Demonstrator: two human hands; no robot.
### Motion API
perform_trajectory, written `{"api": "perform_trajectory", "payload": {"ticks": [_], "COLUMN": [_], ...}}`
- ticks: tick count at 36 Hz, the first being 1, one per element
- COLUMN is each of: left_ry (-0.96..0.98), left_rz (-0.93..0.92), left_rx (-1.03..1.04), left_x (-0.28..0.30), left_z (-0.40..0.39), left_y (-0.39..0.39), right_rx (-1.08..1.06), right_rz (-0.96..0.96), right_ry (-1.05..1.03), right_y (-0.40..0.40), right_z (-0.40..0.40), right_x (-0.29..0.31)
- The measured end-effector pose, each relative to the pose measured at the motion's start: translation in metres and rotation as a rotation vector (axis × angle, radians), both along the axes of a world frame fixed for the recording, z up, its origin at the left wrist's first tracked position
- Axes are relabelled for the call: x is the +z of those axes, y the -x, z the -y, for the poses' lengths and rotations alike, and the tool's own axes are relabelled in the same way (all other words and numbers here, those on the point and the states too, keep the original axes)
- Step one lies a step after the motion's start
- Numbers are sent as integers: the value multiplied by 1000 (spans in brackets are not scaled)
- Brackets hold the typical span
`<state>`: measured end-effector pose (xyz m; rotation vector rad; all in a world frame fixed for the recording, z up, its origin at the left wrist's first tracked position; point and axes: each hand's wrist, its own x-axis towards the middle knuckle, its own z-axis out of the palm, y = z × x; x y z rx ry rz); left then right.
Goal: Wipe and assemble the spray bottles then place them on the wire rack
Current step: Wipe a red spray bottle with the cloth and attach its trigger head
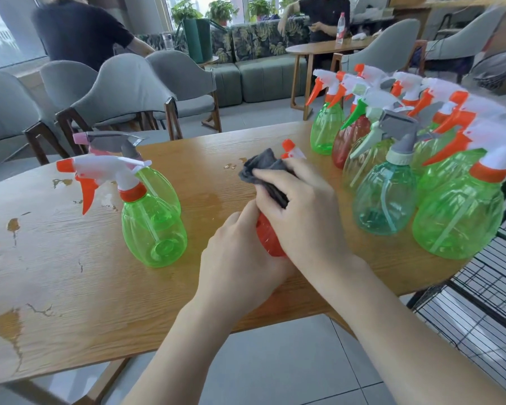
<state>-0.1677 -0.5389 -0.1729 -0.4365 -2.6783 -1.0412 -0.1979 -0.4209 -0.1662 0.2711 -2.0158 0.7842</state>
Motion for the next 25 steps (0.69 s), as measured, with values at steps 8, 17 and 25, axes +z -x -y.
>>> {"api": "perform_trajectory", "payload": {"ticks": [8,17,25], "left_ry": [-45,-64,-24], "left_rz": [15,45,30], "left_rx": [28,42,49], "left_x": [-3,-1,-1], "left_z": [2,6,8], "left_y": [-2,-1,-2], "right_rx": [-96,-13,-111], "right_rz": [-110,24,77], "right_ry": [73,43,122], "right_y": [3,0,3], "right_z": [-24,-30,-41], "right_x": [1,-1,-6]}}
